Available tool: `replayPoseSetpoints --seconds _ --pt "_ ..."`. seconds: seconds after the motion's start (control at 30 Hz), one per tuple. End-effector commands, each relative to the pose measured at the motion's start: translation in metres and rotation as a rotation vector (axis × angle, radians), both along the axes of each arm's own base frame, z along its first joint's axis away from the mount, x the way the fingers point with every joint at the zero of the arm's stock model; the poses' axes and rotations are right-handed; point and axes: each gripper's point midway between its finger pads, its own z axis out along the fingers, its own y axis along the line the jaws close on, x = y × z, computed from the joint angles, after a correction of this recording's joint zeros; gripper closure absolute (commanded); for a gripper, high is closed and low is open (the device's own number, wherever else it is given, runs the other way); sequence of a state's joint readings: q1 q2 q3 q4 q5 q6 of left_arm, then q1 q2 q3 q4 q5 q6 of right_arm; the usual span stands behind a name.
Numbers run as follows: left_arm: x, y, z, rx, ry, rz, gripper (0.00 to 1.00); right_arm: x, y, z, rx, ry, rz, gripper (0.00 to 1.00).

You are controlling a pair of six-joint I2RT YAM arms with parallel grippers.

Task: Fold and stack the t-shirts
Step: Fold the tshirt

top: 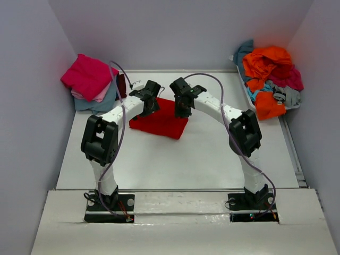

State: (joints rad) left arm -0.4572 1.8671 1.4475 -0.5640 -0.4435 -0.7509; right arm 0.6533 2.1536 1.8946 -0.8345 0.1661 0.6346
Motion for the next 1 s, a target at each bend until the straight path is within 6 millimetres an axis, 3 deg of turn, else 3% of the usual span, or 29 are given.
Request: replayPoseSetpoints --seconds 0.0,0.27,0.4,0.6,0.73,0.97 --pt "0.008 -0.001 0.012 0.008 -0.022 -0.006 0.01 -0.023 0.025 0.017 0.084 0.026 0.066 0.71" --pt "-0.009 0.006 -0.019 0.033 0.045 -0.008 0.01 -0.041 0.042 -0.023 0.049 0.099 0.101 0.71" --pt "-0.023 0.005 -0.048 0.021 0.106 -0.017 0.01 -0.05 0.048 -0.038 0.059 0.131 0.113 0.71" --pt "-0.053 0.002 -0.095 -0.025 0.212 -0.04 0.01 -0.065 0.039 -0.062 0.053 0.18 0.096 0.71" --pt "-0.062 0.008 -0.102 -0.039 0.223 -0.02 0.01 -0.076 0.029 -0.075 0.04 0.204 0.073 0.71" --pt "-0.065 0.026 -0.095 -0.044 0.201 0.011 0.01 -0.087 0.016 -0.079 0.033 0.203 0.04 0.71"
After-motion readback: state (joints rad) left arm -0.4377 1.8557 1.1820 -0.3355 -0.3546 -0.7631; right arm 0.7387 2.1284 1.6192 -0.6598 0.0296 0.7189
